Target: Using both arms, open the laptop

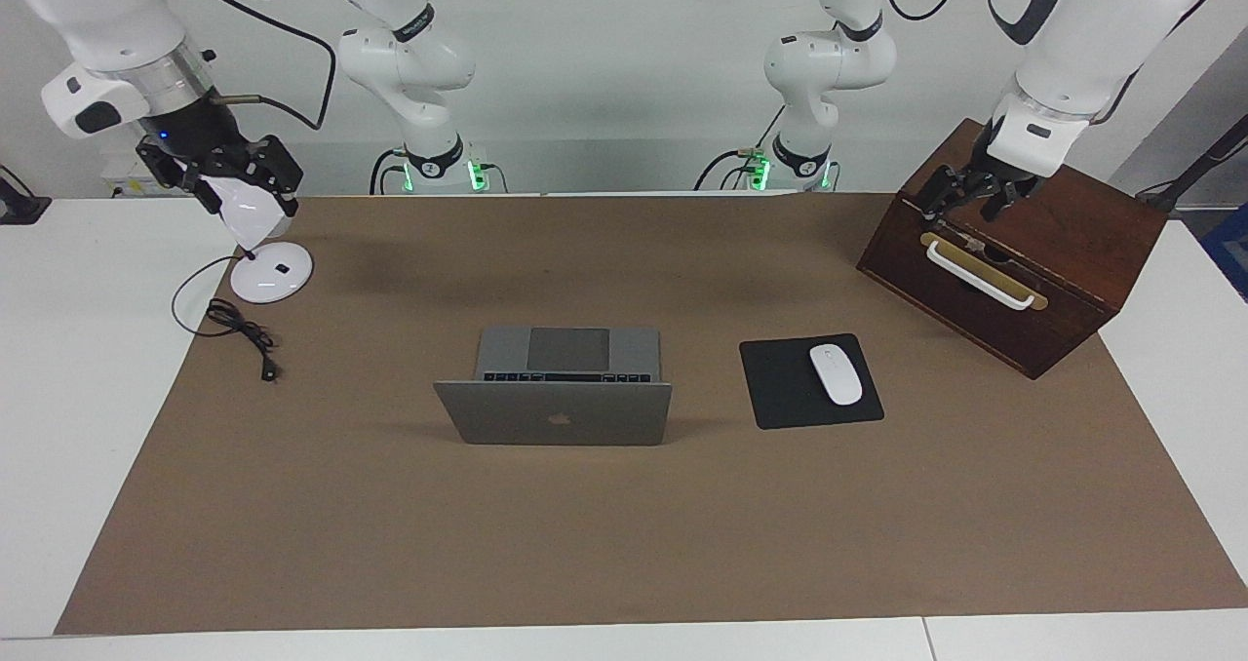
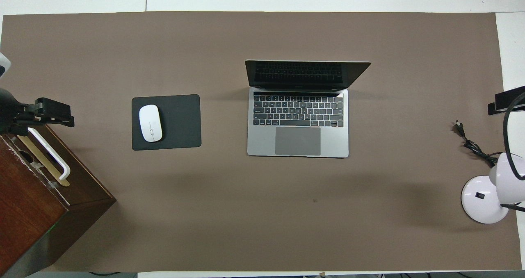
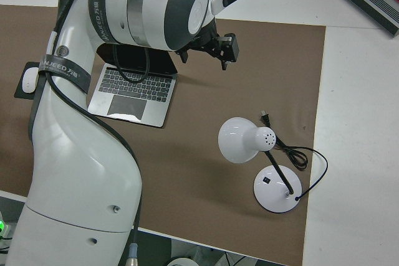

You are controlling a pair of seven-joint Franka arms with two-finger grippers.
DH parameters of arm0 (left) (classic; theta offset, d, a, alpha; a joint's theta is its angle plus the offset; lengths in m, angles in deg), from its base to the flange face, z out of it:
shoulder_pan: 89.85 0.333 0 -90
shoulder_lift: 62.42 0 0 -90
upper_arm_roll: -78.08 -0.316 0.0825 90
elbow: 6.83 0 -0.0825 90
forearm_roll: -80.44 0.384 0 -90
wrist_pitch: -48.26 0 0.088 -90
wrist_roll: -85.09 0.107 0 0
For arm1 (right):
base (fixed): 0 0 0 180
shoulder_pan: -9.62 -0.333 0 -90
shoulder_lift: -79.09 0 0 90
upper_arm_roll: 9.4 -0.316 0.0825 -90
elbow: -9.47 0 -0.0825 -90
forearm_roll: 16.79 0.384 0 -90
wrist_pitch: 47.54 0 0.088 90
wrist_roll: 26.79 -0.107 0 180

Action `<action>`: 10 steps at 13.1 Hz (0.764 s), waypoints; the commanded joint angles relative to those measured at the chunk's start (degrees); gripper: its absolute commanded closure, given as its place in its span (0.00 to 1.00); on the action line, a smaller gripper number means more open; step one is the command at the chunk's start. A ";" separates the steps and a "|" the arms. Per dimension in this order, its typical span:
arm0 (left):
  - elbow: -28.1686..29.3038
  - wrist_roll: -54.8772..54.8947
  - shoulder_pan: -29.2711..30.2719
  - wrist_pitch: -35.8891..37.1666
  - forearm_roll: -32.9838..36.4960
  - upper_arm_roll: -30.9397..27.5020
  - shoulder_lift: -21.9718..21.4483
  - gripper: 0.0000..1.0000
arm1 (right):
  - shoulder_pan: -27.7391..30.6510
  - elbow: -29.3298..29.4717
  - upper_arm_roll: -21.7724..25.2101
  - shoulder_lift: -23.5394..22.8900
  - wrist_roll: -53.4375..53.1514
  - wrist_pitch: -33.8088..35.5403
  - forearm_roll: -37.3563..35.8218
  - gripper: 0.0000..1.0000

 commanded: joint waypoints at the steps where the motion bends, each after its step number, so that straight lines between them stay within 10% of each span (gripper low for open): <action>1: -0.22 1.17 0.91 -0.26 -0.08 0.92 0.37 0.00 | 1.45 -1.62 -1.24 1.26 1.86 0.70 -1.46 0.00; 10: -1.63 1.44 0.91 -0.96 0.19 1.09 0.36 0.00 | 1.45 -0.91 -1.33 1.08 1.86 1.41 -1.29 0.00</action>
